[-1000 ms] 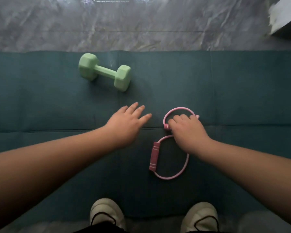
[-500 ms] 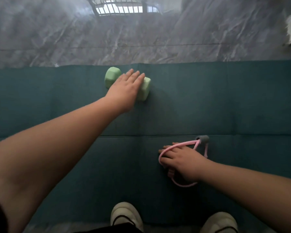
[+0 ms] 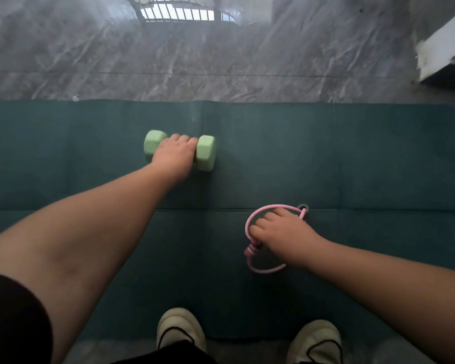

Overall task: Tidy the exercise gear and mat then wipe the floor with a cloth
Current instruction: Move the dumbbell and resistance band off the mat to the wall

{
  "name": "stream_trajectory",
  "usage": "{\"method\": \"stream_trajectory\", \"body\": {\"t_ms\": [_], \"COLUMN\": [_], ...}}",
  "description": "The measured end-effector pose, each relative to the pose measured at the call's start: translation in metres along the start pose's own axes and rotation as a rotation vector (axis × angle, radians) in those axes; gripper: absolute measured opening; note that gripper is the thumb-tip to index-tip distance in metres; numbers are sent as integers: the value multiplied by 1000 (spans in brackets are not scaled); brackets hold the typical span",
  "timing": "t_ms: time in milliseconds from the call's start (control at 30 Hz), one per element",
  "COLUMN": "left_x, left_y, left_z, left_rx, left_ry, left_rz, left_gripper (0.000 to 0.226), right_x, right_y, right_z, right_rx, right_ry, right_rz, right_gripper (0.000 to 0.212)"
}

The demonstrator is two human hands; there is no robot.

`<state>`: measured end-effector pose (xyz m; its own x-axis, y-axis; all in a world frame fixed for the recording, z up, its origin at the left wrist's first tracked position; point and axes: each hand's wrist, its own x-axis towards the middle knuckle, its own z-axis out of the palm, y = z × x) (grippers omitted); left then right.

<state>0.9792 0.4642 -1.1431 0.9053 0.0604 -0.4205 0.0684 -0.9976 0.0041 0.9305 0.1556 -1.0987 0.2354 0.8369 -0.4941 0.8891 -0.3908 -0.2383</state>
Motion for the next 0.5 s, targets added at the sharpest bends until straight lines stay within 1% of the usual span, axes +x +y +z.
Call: {"method": "stream_trajectory", "body": {"t_ms": [33,100,133,167,233,333,400,433,500], "left_x": [-13,-44,-61,-79,-119,-182,-227,-250,-296], "left_y": [1,9,14,20,33,50,59,63,74], "left_z": [2,0,-6,-15,-43,-103,-157,-186,-254], "left_rx": [-30,-140,-220,-303,-471,-813,-1029,-1109,-1234], "left_ry": [-33,-94,-127,-155,-209,-271,-281,-275,-256], "left_rz": [-14,-67,-113,-167,-274,-420,-497,-523,-551], "left_gripper": [41,33,30,30,38,52,60,59,38], "right_x": [-6,-22,-32,-44,-70,-113,-145,-162,-200], "right_y": [-1,-7,-12,-20,-37,-69,-92,-105,-134], "right_z": [-8,-25,-36,-53,-92,-157,-206,-232,-285], "right_rx": [35,114,151,189,323,651,892,984,1141], "right_ry": [10,41,78,127,202,310,379,410,475], "right_rz": [38,135,191,244,397,620,722,772,846], "right_gripper": [16,28,30,27,23,21,21,20,18]}}
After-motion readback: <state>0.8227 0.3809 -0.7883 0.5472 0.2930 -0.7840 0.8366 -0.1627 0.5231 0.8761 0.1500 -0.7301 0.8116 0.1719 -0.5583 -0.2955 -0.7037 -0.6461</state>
